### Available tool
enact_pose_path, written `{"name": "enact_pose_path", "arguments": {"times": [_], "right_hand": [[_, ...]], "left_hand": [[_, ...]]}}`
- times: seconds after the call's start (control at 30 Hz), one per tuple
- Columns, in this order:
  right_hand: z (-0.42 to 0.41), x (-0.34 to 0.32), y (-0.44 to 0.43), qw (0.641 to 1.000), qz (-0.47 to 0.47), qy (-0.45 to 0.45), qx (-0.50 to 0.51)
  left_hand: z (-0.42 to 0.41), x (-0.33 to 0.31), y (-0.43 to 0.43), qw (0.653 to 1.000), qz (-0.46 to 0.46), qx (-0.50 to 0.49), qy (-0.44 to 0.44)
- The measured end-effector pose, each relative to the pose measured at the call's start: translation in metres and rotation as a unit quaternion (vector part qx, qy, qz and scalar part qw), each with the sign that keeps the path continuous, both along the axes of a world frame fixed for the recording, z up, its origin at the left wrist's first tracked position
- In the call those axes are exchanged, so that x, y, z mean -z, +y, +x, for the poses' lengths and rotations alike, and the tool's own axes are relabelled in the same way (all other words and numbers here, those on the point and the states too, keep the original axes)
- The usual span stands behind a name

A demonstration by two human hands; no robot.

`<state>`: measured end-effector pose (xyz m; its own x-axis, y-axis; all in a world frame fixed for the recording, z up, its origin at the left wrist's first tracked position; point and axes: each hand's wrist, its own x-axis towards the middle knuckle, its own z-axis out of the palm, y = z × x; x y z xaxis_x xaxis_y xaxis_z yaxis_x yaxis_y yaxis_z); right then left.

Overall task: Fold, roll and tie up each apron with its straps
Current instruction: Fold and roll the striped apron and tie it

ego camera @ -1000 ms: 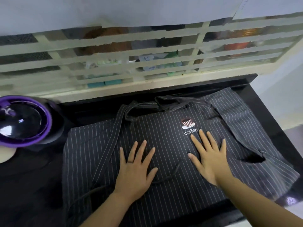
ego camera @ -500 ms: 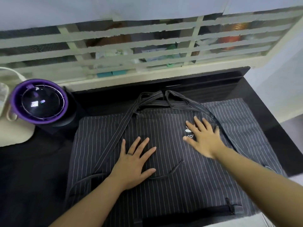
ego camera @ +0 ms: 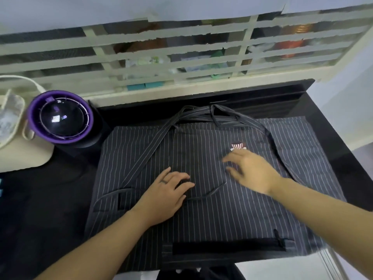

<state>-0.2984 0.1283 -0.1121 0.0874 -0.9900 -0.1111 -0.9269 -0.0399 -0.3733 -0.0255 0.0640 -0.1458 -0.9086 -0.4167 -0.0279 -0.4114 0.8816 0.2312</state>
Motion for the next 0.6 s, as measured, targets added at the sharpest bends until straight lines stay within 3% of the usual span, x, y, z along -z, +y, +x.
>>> {"name": "enact_pose_path", "arguments": {"times": [0.1, 0.23, 0.37, 0.6], "right_hand": [[0.026, -0.003, 0.035, 0.991, 0.071, -0.003, -0.11], [0.043, 0.004, 0.093, 0.969, 0.148, 0.058, -0.188], [0.048, 0.018, 0.125, 0.97, 0.069, 0.14, -0.189], [0.047, 0.03, 0.155, 0.974, -0.008, 0.164, -0.157]], "left_hand": [[0.019, -0.004, 0.018, 0.995, 0.002, 0.084, 0.048], [0.054, 0.004, 0.05, 0.986, 0.001, 0.136, -0.091], [0.065, 0.007, 0.066, 0.979, -0.025, 0.142, -0.141], [0.072, -0.005, 0.076, 0.982, -0.027, 0.128, -0.137]]}}
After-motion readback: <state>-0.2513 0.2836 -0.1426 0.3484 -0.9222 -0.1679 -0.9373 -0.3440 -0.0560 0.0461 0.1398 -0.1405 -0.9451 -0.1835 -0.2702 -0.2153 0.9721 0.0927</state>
